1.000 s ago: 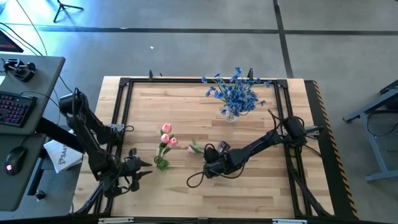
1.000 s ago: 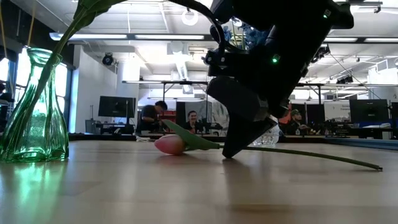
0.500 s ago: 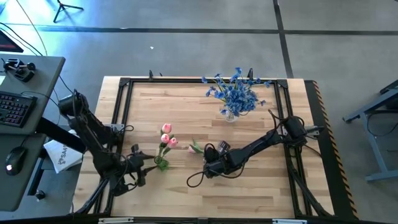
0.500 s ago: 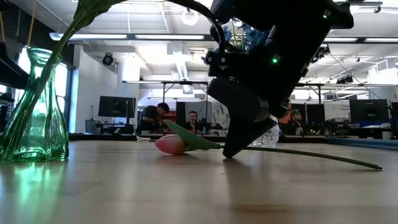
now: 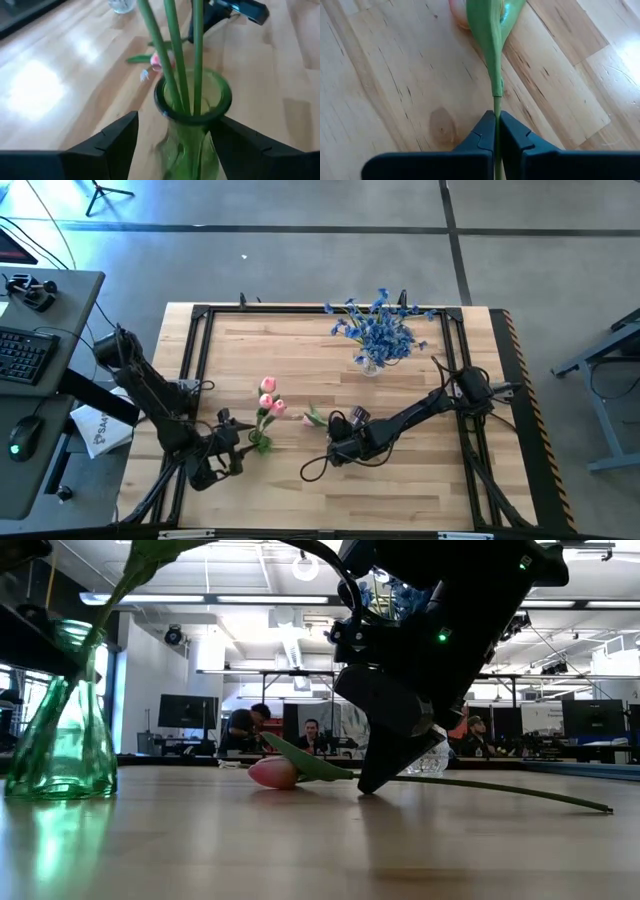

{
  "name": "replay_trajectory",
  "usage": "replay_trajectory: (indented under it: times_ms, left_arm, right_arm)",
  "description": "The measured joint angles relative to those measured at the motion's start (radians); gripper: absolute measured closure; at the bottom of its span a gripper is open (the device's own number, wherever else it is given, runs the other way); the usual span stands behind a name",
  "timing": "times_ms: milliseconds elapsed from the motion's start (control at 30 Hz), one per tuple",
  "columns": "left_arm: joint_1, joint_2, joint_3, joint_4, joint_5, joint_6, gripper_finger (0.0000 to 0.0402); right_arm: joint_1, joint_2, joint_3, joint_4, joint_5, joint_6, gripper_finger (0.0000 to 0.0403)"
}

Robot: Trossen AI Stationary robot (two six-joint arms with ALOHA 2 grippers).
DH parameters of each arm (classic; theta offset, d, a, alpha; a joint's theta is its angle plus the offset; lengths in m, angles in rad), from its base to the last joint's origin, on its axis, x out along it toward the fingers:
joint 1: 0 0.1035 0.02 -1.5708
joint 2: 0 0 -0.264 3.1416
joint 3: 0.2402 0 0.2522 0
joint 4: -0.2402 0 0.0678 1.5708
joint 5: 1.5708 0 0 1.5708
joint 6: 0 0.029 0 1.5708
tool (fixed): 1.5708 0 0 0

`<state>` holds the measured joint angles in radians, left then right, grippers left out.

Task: Sort flowers into vase by color
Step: Put the pink flower into the green vase

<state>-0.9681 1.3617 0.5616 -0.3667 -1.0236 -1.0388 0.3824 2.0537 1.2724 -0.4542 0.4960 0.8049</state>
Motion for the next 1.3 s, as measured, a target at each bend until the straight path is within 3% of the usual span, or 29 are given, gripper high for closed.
replay_trajectory:
  times_ms: [300, 500, 667, 767, 1033, 1300]
  left_arm:
    - [0.120, 0.000, 0.000, 0.021, -0.080, 0.081, 0.0225]
    - [0.211, -0.001, -0.046, 0.032, -0.165, 0.039, 0.0254]
    - [0.290, -0.001, -0.101, 0.027, -0.253, -0.030, 0.0255]
    - [0.334, -0.001, -0.110, 0.023, -0.254, 0.021, 0.0243]
    - [0.420, -0.049, -0.111, -0.022, 0.006, 0.230, 0.0173]
    - [0.426, -0.223, -0.111, -0.204, 0.318, 0.218, 0.0147]
  right_arm:
    - [0.000, 0.000, 0.000, 0.002, 0.003, -0.002, 0.0400]
    - [0.000, 0.000, 0.000, 0.002, 0.005, -0.002, 0.0400]
    - [0.000, 0.000, 0.000, 0.002, 0.005, -0.002, 0.0400]
    - [0.000, 0.000, 0.000, 0.002, 0.005, -0.002, 0.0400]
    - [0.000, 0.001, 0.000, 0.003, 0.006, -0.001, 0.0400]
    - [-0.002, 0.001, 0.000, 0.011, 0.003, 0.001, 0.0400]
